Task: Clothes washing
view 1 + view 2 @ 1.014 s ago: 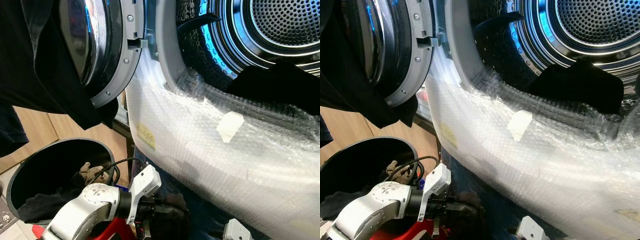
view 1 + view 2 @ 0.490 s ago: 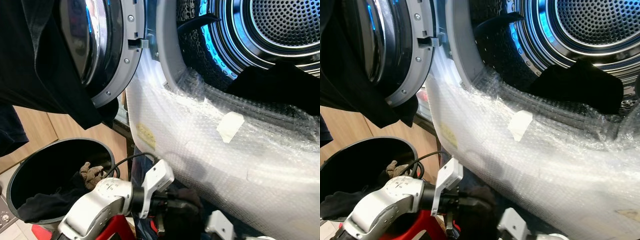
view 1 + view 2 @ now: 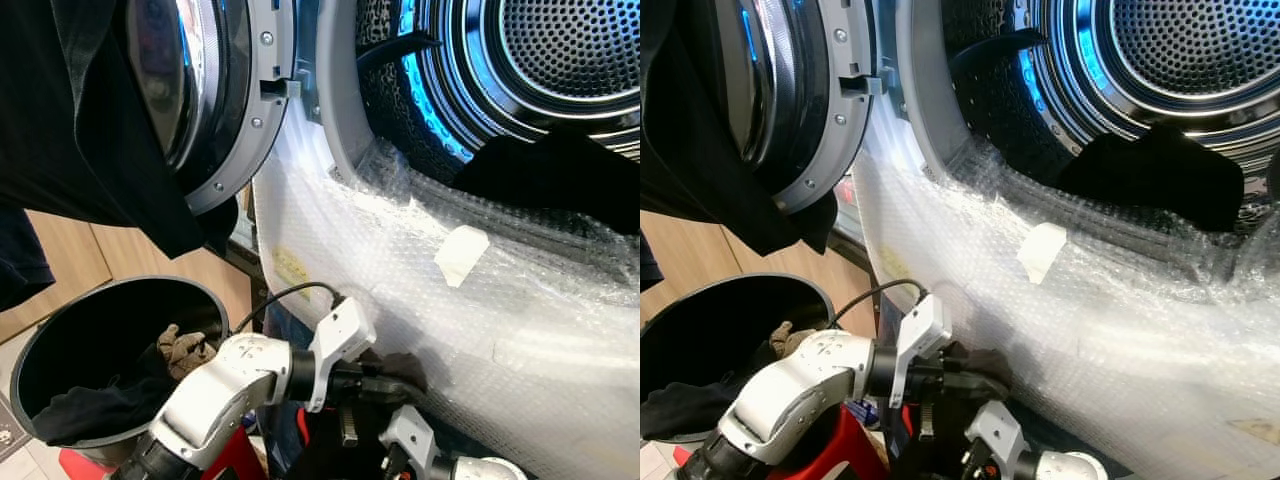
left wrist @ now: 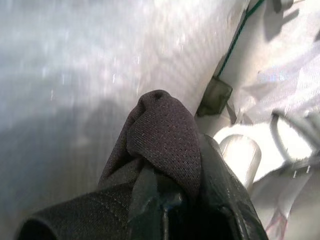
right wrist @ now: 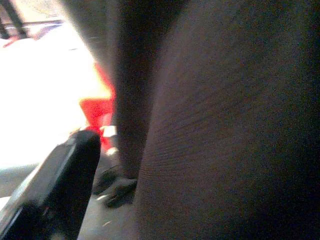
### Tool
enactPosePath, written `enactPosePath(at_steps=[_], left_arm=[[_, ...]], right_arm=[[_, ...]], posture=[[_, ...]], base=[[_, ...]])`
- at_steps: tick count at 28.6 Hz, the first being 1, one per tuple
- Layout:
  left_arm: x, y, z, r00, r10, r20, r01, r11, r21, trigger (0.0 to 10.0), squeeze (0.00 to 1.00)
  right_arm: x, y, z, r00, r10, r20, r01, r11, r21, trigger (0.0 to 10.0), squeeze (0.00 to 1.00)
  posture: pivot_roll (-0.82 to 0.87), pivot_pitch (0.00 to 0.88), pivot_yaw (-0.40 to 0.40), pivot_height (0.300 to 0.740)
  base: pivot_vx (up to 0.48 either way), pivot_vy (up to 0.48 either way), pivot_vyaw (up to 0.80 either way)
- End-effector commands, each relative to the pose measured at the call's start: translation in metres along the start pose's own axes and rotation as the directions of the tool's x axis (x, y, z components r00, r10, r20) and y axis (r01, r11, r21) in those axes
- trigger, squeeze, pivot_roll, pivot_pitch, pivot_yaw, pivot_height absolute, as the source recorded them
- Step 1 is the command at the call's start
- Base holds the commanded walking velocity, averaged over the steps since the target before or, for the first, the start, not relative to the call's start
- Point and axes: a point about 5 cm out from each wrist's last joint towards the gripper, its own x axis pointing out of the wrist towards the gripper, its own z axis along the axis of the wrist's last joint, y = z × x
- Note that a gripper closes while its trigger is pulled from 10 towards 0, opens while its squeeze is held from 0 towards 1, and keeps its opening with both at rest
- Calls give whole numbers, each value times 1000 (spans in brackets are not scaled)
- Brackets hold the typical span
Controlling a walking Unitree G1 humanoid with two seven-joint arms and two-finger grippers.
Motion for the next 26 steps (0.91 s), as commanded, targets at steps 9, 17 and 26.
enactPosePath(at_steps=[9,17,26], left_arm=[[11,-6,32,995,-79,67,69,988,137,0,0],[9,-6,34,994,-75,74,64,988,138,0,0],[5,-3,34,996,-60,66,50,989,141,0,0]], right_arm=[[17,-5,-2,997,-83,11,81,992,94,10000,0],[19,-16,-6,983,-185,9,182,973,140,10000,0],[10,-47,11,895,-420,151,340,861,379,0,0]], posture=[[33,7,-105,740],[33,7,-104,740],[31,18,-96,740]], base=[[0,0,0],[0,0,0],[0,0,0]])
